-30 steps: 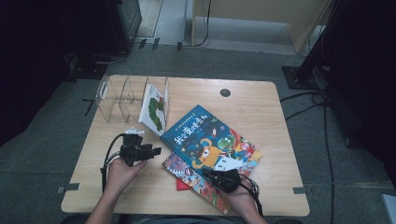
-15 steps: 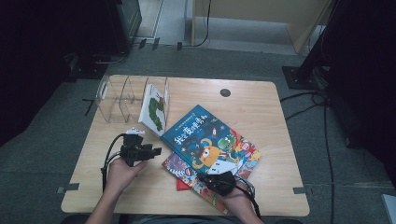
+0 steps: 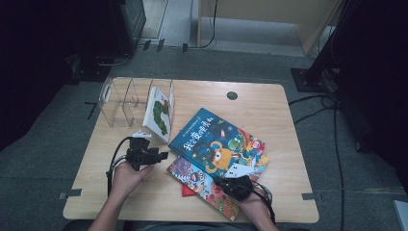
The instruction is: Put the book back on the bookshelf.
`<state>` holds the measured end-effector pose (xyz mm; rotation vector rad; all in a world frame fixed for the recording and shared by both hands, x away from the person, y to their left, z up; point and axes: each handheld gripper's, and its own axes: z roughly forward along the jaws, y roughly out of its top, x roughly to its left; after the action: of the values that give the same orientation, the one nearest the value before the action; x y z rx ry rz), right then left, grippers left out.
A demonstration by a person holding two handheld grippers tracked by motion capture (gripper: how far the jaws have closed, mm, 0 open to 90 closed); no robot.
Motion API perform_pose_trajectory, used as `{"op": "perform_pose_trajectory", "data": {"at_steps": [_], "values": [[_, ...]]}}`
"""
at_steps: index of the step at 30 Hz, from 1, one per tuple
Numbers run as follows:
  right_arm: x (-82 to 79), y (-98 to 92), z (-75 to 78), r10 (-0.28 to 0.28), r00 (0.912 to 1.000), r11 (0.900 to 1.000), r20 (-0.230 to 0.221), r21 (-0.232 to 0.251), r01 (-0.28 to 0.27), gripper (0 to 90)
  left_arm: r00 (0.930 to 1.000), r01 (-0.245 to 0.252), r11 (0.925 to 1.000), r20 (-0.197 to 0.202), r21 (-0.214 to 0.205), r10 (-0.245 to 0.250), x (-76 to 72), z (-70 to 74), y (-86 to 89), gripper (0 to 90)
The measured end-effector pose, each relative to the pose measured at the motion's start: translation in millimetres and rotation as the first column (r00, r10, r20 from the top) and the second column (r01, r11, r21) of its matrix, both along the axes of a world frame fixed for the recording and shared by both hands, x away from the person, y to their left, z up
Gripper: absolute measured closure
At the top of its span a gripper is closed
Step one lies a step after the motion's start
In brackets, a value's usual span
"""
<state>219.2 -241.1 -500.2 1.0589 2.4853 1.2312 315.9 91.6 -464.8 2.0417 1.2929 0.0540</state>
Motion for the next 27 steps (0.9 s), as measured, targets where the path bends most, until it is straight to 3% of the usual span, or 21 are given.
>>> {"op": "perform_pose_trajectory", "data": {"at_steps": [9,16,21,25,27], "values": [[3.6,-32.4,1.3,-0.089,0.9934,0.9955,-0.072,0.028,0.091,90.0,0.9998,0.019,0.9998,0.001,0.002,-0.019,3.8,-0.8,-7.7,49.9],[4.0,-45.0,3.5,-0.129,0.9894,0.9905,-0.067,0.040,0.132,90.0,0.9995,0.031,0.9994,0.003,0.013,-0.031,5.8,-1.7,-15.3,51.1],[6.5,-57.5,10.5,-0.187,0.9819,0.9801,-0.031,0.063,0.188,90.0,0.9991,0.023,0.9987,-0.036,0.046,-0.021,10.3,-1.8,-17.6,66.2],[14.7,-69.8,9.8,-0.241,0.9700,0.9689,-0.029,0.048,0.243,90.0,0.9997,0.003,0.9996,-0.025,0.029,-0.002,13.5,-1.8,-15.1,83.6],[19.3,-75.1,9.0,-0.263,0.9645,0.9637,-0.029,0.043,0.264,90.0,0.9998,-0.001,0.9995,-0.019,0.031,0.002,16.7,-1.7,-14.7,86.3]]}}
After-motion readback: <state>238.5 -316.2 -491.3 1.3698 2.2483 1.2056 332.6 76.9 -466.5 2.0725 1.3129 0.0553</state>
